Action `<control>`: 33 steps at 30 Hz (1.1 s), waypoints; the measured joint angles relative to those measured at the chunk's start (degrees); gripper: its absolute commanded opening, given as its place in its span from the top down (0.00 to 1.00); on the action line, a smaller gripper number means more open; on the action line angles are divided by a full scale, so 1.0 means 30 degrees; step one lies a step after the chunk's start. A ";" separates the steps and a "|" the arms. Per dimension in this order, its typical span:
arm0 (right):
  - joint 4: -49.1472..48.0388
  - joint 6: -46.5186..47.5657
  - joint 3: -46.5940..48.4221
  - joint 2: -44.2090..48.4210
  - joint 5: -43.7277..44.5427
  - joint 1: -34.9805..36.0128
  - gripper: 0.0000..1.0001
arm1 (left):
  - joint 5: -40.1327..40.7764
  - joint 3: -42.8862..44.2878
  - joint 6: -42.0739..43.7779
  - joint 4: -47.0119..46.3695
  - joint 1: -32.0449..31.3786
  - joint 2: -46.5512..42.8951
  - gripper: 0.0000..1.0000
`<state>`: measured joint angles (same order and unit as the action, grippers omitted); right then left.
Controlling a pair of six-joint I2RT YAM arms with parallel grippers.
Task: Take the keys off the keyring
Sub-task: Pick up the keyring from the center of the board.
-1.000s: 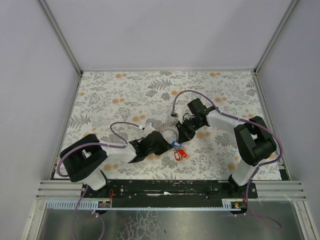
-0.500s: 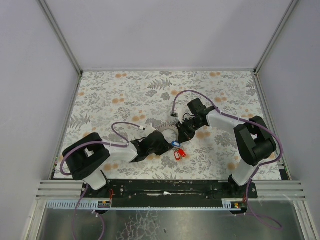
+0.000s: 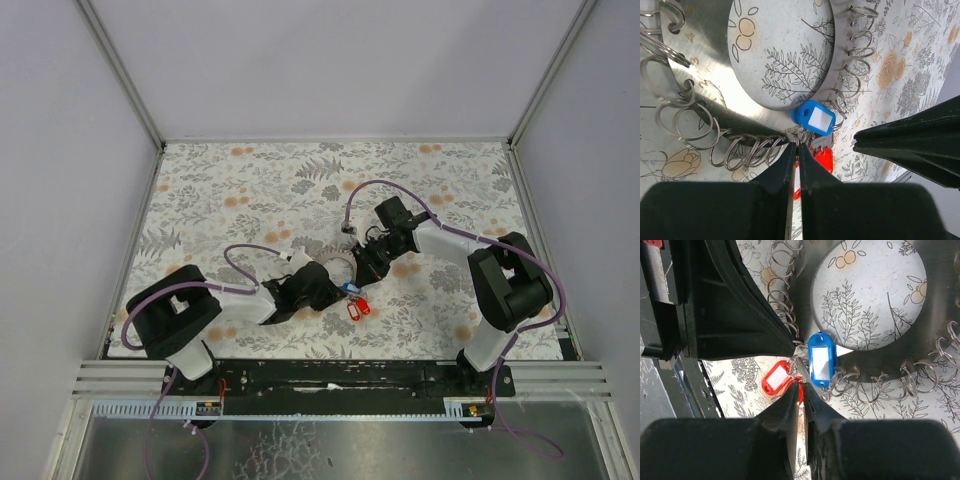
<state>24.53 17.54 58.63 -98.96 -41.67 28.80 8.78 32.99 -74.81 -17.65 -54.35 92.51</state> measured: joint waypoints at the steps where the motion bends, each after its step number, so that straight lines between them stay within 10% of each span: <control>1: 0.0007 0.0007 0.0000 0.0007 -0.0022 0.0000 0.84 | -0.0007 0.0000 0.0015 0.0007 0.0000 -0.0036 1.00; 33: 0.3687 0.3993 0.0882 0.5450 -0.8014 -0.1523 0.62 | -0.3810 -0.0401 0.1712 0.1195 0.2637 -0.7410 1.00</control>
<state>35.59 29.52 61.28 -82.61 -65.71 24.23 -2.66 31.79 -69.67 -14.06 -46.44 70.28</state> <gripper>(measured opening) 0.376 0.008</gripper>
